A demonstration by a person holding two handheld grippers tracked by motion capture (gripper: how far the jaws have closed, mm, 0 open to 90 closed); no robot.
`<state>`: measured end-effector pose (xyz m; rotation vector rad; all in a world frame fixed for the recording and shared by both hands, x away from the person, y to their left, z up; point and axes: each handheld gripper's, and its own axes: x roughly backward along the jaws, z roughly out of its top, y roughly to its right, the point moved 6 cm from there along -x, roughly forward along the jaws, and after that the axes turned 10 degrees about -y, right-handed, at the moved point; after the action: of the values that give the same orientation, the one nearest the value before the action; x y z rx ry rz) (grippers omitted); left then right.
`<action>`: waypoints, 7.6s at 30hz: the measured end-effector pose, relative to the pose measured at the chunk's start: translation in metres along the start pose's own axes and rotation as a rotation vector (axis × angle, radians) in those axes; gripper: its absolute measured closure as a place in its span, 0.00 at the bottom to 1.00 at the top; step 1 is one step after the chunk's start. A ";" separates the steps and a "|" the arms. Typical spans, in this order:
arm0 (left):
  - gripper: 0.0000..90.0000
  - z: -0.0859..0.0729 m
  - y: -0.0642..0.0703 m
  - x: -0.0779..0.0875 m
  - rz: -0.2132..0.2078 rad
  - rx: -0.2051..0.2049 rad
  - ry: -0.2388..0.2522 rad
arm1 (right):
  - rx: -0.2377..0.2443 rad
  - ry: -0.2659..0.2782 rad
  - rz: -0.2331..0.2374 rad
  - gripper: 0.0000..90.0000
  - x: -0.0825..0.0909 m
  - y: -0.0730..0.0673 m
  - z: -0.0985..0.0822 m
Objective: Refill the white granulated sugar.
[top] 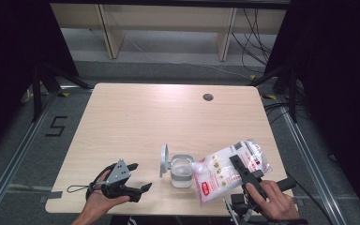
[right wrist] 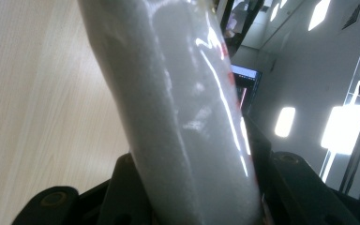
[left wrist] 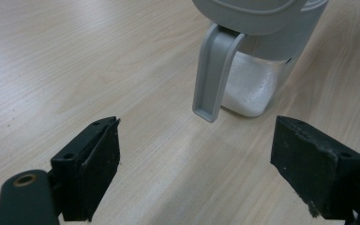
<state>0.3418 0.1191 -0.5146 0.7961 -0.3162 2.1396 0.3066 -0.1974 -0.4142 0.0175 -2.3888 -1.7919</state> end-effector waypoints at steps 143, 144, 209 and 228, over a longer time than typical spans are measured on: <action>0.17 0.000 0.000 0.000 0.001 -0.008 0.001 | -0.023 0.043 -0.003 0.74 -0.001 0.004 -0.001; 0.17 0.000 0.000 0.000 0.002 -0.008 0.001 | -0.023 0.042 -0.002 0.74 -0.001 0.004 -0.001; 0.17 0.000 0.000 0.000 0.002 -0.008 0.001 | -0.054 0.004 0.049 0.76 -0.004 -0.002 0.002; 0.17 0.000 0.000 0.000 0.001 -0.007 0.001 | -0.083 0.022 0.054 0.77 -0.003 0.000 -0.003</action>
<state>0.3416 0.1189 -0.5145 0.7915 -0.3236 2.1385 0.3098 -0.2001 -0.4139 -0.0368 -2.2753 -1.8548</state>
